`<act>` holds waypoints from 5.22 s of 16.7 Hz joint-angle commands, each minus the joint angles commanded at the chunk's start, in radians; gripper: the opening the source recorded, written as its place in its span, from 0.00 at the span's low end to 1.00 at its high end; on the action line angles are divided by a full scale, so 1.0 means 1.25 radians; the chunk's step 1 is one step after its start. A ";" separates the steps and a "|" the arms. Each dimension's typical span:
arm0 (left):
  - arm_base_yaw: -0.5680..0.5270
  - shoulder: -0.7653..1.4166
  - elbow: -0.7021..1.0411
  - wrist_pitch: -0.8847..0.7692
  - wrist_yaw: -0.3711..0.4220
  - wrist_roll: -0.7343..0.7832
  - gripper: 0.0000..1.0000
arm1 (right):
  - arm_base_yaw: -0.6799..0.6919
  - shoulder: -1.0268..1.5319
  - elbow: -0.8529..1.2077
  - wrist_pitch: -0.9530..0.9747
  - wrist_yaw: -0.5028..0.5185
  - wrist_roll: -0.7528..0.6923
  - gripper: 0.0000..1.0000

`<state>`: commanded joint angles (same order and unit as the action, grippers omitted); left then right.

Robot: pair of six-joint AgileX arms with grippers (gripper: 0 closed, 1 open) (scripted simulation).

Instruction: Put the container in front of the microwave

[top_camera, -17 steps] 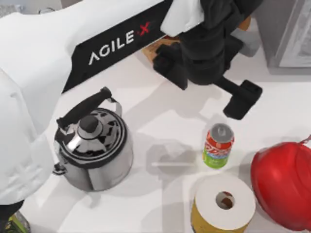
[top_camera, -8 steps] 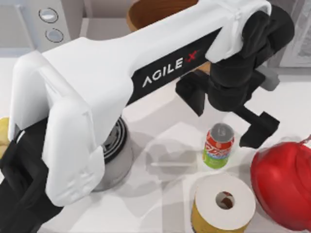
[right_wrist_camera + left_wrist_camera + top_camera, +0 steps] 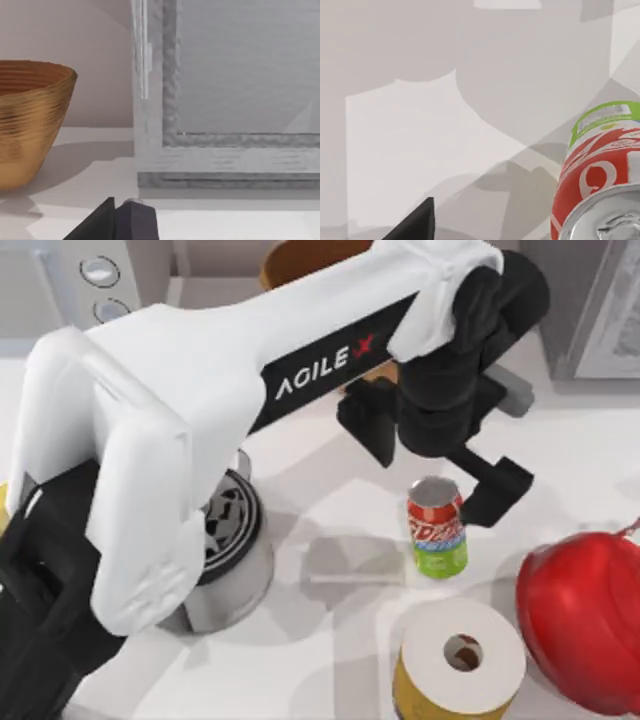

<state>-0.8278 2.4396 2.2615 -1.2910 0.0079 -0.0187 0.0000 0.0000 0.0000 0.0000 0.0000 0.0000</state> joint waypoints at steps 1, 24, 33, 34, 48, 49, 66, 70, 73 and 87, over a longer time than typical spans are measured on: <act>-0.006 0.000 -0.020 0.017 -0.001 -0.001 1.00 | 0.000 0.000 0.000 0.000 0.000 0.000 1.00; -0.067 -0.011 -0.110 0.096 -0.008 -0.059 0.00 | 0.000 0.000 0.000 0.000 0.000 0.000 1.00; -0.065 -0.011 -0.109 0.095 -0.010 -0.056 0.00 | 0.000 0.000 0.000 0.000 0.000 0.000 1.00; -0.064 -0.014 -0.108 0.091 -0.020 -0.046 0.00 | 0.000 0.000 0.000 0.000 0.000 0.000 1.00; -0.065 -0.009 0.024 -0.032 -0.011 -0.057 0.00 | 0.000 0.000 0.000 0.000 0.000 0.000 1.00; -0.066 -0.007 0.024 -0.034 -0.008 -0.059 0.00 | 0.000 0.000 0.000 0.000 0.000 0.000 1.00; 0.528 -0.281 -0.188 0.058 0.003 0.237 0.00 | 0.000 0.000 0.000 0.000 0.000 0.000 1.00; 0.795 -0.238 -0.225 0.072 0.009 0.276 0.00 | 0.000 0.000 0.000 0.000 0.000 0.000 1.00; 0.909 -0.225 -0.261 0.080 0.016 0.305 0.00 | 0.000 0.000 0.000 0.000 0.000 0.000 1.00; 0.950 -0.205 -0.308 0.098 0.025 0.326 0.00 | 0.000 0.000 0.000 0.000 0.000 0.000 1.00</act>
<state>0.3596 2.1836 1.8765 -1.1688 0.0397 0.3883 0.0000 0.0000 0.0000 0.0000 0.0000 0.0000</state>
